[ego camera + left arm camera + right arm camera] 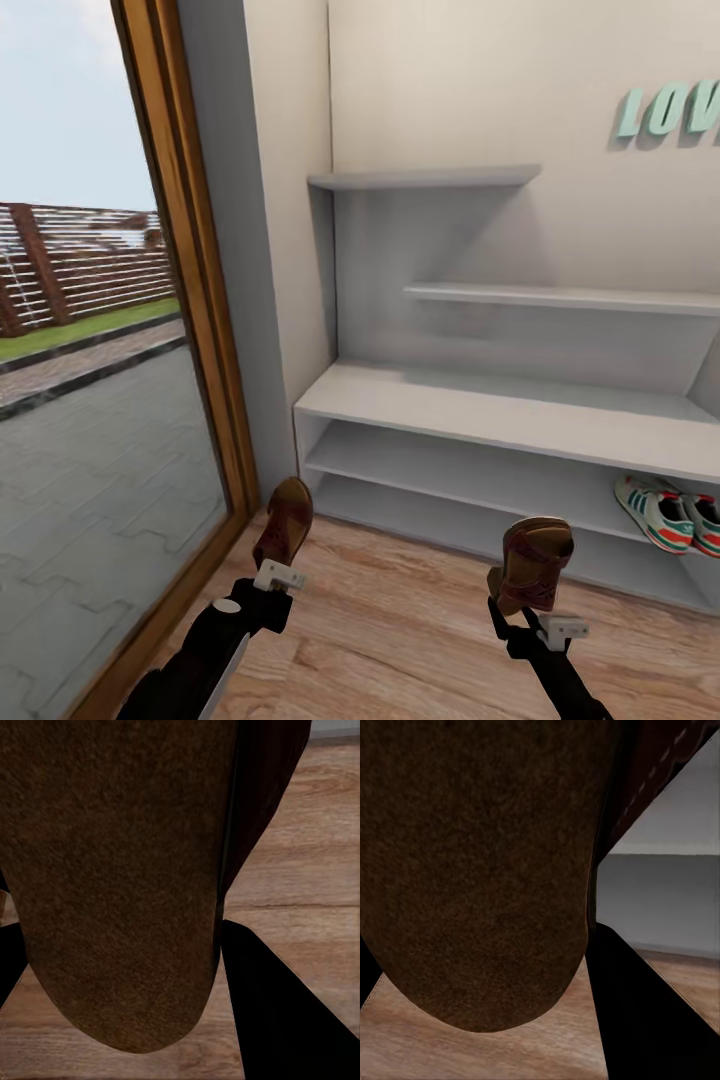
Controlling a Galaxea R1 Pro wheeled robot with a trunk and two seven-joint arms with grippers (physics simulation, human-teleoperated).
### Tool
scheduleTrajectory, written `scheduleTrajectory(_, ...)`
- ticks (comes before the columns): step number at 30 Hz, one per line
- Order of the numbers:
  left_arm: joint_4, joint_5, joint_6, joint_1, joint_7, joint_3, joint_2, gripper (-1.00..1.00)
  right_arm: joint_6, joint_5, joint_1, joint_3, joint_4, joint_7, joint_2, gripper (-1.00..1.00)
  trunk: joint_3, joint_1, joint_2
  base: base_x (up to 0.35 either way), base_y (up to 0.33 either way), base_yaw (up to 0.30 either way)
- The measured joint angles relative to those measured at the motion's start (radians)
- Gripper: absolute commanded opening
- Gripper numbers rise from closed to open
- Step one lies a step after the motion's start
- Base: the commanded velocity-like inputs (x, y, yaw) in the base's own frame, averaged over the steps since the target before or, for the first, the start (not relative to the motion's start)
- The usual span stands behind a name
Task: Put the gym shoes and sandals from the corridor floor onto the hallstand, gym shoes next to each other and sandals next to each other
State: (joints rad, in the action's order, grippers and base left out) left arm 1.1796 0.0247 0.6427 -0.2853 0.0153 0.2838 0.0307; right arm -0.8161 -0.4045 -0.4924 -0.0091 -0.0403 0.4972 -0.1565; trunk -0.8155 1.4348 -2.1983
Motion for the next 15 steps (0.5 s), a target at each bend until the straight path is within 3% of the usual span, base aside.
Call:
scheduleTrajectory(5, 0.000, 0.001, 0.000, 0.000, 0.000, 0.000, 0.000, -1.00, 0.000, 0.001, 0.000, 0.001, 0.000, -0.001, 0.000, -1.00, 0.000, 0.000, 0.000, 0.067, 0.275, -0.001)
scheduleTrajectory(15, 0.000, 0.001, 0.000, 0.000, 0.000, 0.000, 0.000, -1.00, 0.000, 0.000, 0.000, 0.001, -0.001, -0.002, 0.000, -1.00, 0.000, 0.000, 0.000, 0.003, 0.014, 0.000)
